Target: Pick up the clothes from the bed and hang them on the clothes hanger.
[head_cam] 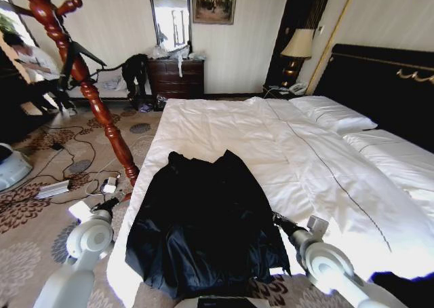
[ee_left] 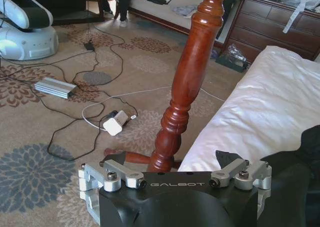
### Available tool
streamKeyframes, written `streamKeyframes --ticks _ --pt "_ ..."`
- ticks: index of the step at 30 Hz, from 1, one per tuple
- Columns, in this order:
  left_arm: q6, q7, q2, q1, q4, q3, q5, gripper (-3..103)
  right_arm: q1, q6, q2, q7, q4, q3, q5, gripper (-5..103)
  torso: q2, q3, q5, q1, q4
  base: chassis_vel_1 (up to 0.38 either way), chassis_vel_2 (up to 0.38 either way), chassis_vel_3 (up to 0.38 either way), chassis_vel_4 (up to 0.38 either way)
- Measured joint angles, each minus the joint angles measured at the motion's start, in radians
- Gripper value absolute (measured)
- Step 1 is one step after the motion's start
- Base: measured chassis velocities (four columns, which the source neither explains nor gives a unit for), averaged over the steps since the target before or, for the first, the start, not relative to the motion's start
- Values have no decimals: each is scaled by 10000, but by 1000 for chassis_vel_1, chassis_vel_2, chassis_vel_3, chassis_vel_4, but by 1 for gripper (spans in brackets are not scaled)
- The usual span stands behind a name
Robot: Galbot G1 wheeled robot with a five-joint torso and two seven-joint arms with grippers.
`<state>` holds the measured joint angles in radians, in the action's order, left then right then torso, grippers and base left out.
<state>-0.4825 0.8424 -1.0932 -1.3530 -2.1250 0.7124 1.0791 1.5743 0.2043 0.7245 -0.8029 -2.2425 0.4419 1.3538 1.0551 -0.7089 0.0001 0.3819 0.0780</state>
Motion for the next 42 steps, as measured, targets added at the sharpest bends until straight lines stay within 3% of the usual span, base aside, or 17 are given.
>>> streamKeyframes --ticks 6,8,11,12,14,17,21,23,26,29,30,32,35,36,39,42 --pt "2 -9 17 84 59 -156 -43 100 584 -108 -63 -286 -132 232 236 55 0 0 -3 -1 1 0 0 0 0" --pt "2 -9 39 99 65 -156 -43 100 676 -111 -63 -282 -146 220 283 55 0 0 -2 0 1 0 0 0 0" --pt "2 -14 116 124 68 -120 -16 100 901 -71 16 -220 -26 -16 109 71 0 0 -1 -1 0 0 0 0 0" --pt "2 -14 116 124 68 -120 -16 100 901 -71 16 -220 -26 -16 109 71 0 0 -1 -1 0 0 0 0 0" --pt "3 -17 144 78 62 -86 -10 100 1012 -17 34 -144 103 -148 -163 85 0 0 0 0 -1 0 0 0 0" --pt "3 -21 176 22 60 -67 -11 100 1218 35 7 -118 80 -218 -277 84 1 0 -1 -1 -3 0 0 0 0" --pt "7 -23 211 17 46 -46 -5 100 1585 112 10 -77 -133 -226 -454 63 0 1 -3 -1 -2 0 0 0 0" --pt "9 -23 212 18 38 -47 -5 100 1644 115 29 -58 -141 -225 -507 63 0 1 -2 0 -1 0 0 0 0" --pt "13 -25 211 17 18 -75 -10 100 1827 105 103 16 -185 -210 -618 47 0 1 -1 -1 0 0 0 0 0" --pt "19 -25 211 18 18 -84 -15 100 1915 51 118 64 -279 -179 -621 41 0 1 -2 -1 0 0 0 0 0" --pt "26 -25 211 27 18 -86 -21 100 1979 -31 133 131 -378 -154 -616 31 1 1 -1 -1 0 0 0 0 0" --pt "29 -26 212 33 18 -87 -23 100 2005 -78 140 170 -427 -146 -611 31 1 1 -1 -1 0 0 0 0 0" --pt "49 -22 212 10 18 -75 -33 100 2091 -293 163 409 -598 -145 -562 15 0 1 -2 -1 0 0 0 0 0" --pt "49 -22 212 10 18 -75 -33 100 2091 -293 163 409 -598 -145 -562 15 0 1 -2 -1 0 0 0 0 0" --pt "69 -12 210 -35 31 4 -53 100 2109 -438 165 601 -619 -197 -564 2 1 1 -1 -1 0 0 0 0 0" --pt "116 29 186 -55 92 76 -67 100 2108 -656 104 818 -711 -230 -568 0 0 0 -2 -1 0 0 0 0 0"
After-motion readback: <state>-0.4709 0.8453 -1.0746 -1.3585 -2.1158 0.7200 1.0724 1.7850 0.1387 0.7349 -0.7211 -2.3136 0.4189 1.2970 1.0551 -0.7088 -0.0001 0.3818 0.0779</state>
